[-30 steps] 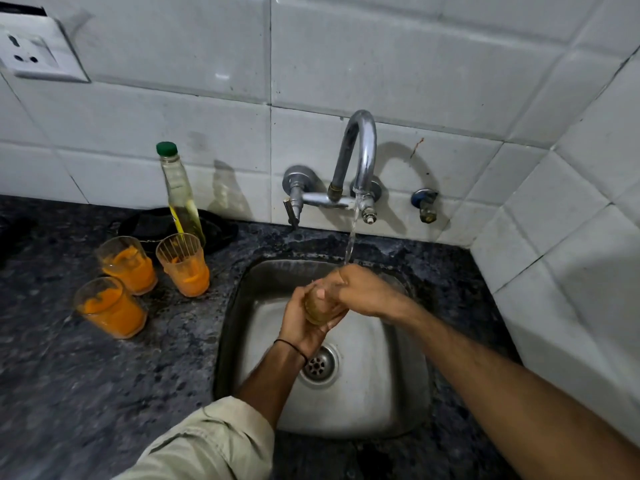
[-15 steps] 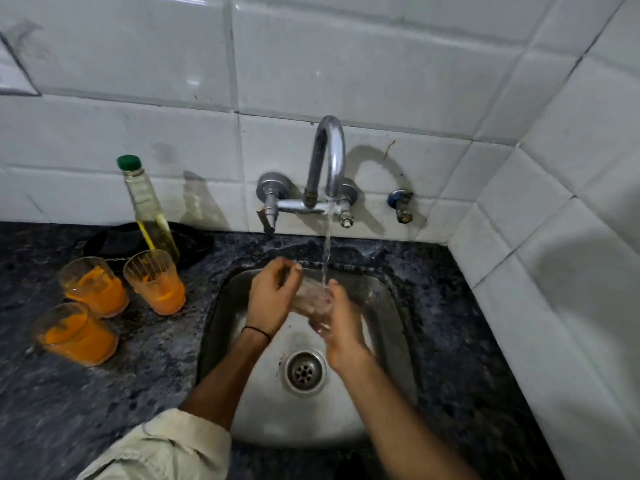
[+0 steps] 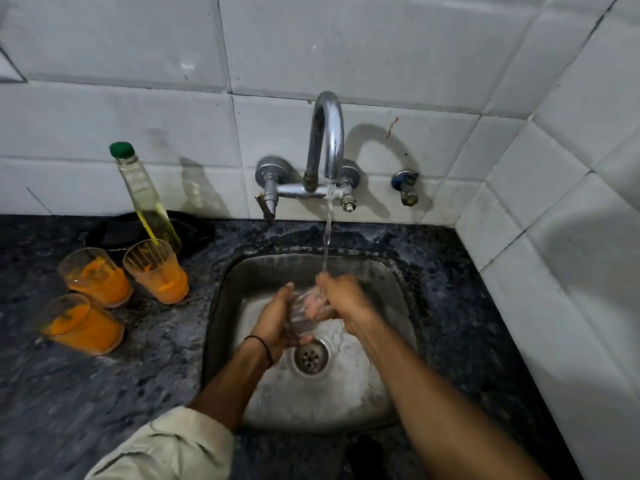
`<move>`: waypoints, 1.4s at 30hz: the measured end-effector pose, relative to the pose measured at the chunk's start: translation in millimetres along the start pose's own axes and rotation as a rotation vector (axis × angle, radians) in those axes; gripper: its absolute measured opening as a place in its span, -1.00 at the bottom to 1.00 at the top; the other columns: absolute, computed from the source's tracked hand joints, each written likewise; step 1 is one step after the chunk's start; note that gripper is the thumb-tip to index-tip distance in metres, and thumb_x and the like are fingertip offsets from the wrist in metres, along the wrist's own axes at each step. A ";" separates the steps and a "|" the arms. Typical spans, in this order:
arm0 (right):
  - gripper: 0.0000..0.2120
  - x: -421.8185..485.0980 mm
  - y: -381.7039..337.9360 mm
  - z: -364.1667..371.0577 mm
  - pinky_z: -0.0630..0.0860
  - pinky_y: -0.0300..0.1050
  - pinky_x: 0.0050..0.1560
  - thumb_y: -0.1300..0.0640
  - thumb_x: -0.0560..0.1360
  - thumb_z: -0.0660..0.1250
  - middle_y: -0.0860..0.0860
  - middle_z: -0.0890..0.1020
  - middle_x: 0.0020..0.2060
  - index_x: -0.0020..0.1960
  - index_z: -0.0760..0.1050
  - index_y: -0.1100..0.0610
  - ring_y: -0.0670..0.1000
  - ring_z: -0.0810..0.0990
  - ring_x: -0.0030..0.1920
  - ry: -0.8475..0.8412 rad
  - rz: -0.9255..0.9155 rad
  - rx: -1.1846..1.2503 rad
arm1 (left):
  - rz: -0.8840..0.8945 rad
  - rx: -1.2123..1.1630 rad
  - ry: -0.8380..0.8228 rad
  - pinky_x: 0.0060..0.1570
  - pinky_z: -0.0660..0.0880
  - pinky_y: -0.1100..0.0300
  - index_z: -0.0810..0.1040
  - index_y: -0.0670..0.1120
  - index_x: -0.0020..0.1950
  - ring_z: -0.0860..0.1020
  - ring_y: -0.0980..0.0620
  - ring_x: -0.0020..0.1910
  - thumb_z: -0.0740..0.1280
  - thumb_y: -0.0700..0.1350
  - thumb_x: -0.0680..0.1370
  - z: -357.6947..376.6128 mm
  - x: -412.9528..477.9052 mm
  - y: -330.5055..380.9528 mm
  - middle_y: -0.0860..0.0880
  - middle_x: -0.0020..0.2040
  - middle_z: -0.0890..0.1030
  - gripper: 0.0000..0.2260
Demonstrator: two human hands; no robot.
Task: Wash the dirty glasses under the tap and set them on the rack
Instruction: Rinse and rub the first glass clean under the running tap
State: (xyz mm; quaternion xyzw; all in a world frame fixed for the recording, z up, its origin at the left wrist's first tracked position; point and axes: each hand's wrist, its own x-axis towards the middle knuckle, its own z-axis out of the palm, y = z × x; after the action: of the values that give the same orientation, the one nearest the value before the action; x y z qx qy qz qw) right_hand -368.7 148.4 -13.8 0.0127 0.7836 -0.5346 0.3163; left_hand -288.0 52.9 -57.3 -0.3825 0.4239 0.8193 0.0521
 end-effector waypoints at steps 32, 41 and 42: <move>-0.71 -25.2 -60.0 -46.3 0.41 -0.08 0.14 -0.13 0.58 0.30 -0.18 0.59 -0.37 -0.22 0.61 -0.03 -0.26 0.55 -0.28 -0.433 -0.655 -1.135 | -0.145 -0.414 -0.370 -0.19 0.53 0.20 0.65 -0.20 0.00 0.61 -0.06 -0.21 0.24 0.12 0.58 24.6 10.7 -0.1 -0.17 -0.12 0.64 -0.59; -0.84 -26.9 -40.5 -20.5 0.63 -0.05 -0.02 0.12 0.41 0.41 -0.03 0.71 -0.14 -0.03 0.67 0.01 -0.03 0.67 -0.12 -0.306 -0.447 -0.998 | 0.054 -0.377 -0.280 -0.29 0.57 0.15 0.58 -0.14 0.14 0.62 -0.03 -0.22 0.22 0.06 0.60 20.0 8.9 6.3 -0.13 -0.09 0.64 -0.68; -0.87 -29.8 -39.4 -21.2 0.63 -0.01 0.02 0.10 0.44 0.40 -0.03 0.70 -0.10 -0.02 0.65 0.03 -0.01 0.67 -0.10 -0.345 -0.506 -1.071 | 0.020 -0.347 -0.275 -0.35 0.55 0.18 0.60 -0.14 0.11 0.61 -0.02 -0.27 0.21 0.08 0.60 18.0 8.8 7.4 -0.11 -0.14 0.64 -0.67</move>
State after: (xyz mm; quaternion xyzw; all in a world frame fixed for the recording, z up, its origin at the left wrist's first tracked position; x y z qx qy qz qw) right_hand -369.2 159.0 39.0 -0.4209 0.8594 -0.1198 0.2642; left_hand -307.7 59.3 -52.1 -0.2665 0.2694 0.9248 0.0348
